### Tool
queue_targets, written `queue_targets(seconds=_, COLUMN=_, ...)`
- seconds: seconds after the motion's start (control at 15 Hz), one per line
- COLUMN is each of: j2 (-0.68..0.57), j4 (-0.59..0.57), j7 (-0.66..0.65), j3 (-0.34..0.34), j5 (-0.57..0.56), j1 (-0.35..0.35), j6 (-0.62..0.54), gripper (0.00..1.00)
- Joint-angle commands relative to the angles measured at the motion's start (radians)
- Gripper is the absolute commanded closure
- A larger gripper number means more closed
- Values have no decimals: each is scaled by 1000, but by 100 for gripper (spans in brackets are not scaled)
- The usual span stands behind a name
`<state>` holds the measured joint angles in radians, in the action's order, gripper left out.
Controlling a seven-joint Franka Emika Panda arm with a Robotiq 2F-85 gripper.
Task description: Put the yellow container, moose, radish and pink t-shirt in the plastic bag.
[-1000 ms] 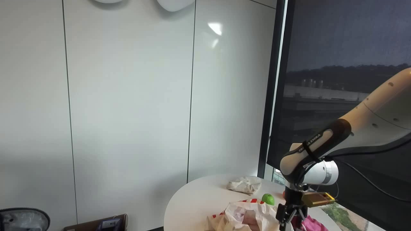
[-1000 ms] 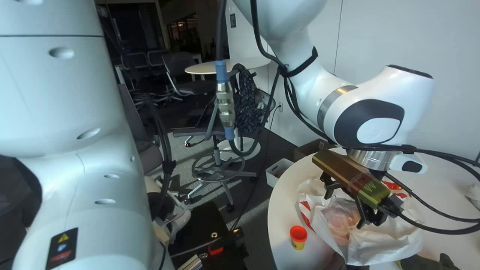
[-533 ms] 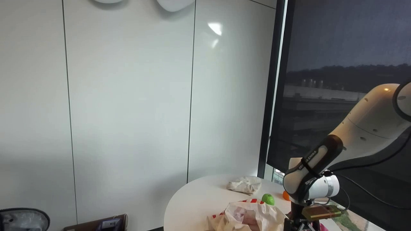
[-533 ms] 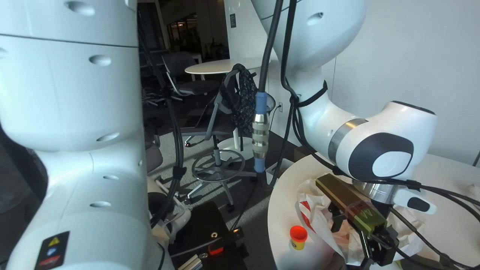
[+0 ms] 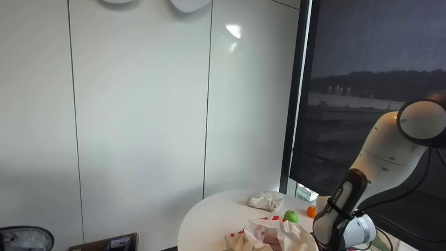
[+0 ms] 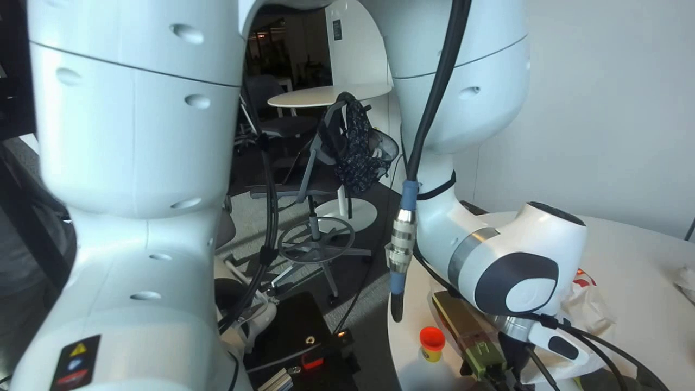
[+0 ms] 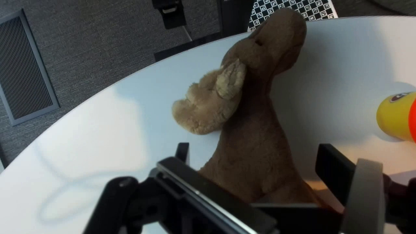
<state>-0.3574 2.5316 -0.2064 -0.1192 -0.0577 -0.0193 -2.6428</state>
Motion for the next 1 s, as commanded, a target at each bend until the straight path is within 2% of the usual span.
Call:
queue_targets(seconds=0.0, j2=-135, j4=-9, j7=-136, j3=-78, j5=-82, j1=-75, j6=-175, gripper=0)
queue_targets(seconds=0.07, j2=-174, j4=-20, j7=-174, j3=-127, j5=-118, j1=-119, j6=-216, gripper=0)
queue_targets(seconds=0.13, j2=-202, j4=-27, j7=-204, j3=-170, j5=-135, j1=-159, j6=-244, gripper=25)
queue_targets(seconds=0.2, j2=-226, j4=-33, j7=-225, j3=-206, j5=-136, j1=-198, j6=-264, gripper=27)
queue_targets(seconds=0.4, j2=-232, j4=-37, j7=-249, j3=-251, j5=-97, j1=-274, j6=-240, gripper=51)
queue_targets(seconds=0.6, j2=-150, j4=-28, j7=-233, j3=-263, j5=-108, j1=-312, j6=-123, gripper=72)
queue_targets(seconds=0.8, j2=-22, j4=-39, j7=-269, j3=-304, j5=-190, j1=-368, j6=87, gripper=94)
queue_targets(seconds=0.87, j2=20, j4=-46, j7=-300, j3=-325, j5=-242, j1=-392, j6=173, gripper=96)
queue_targets(seconds=0.93, j2=41, j4=-50, j7=-286, j3=-365, j5=-235, j1=-445, j6=249, gripper=97)
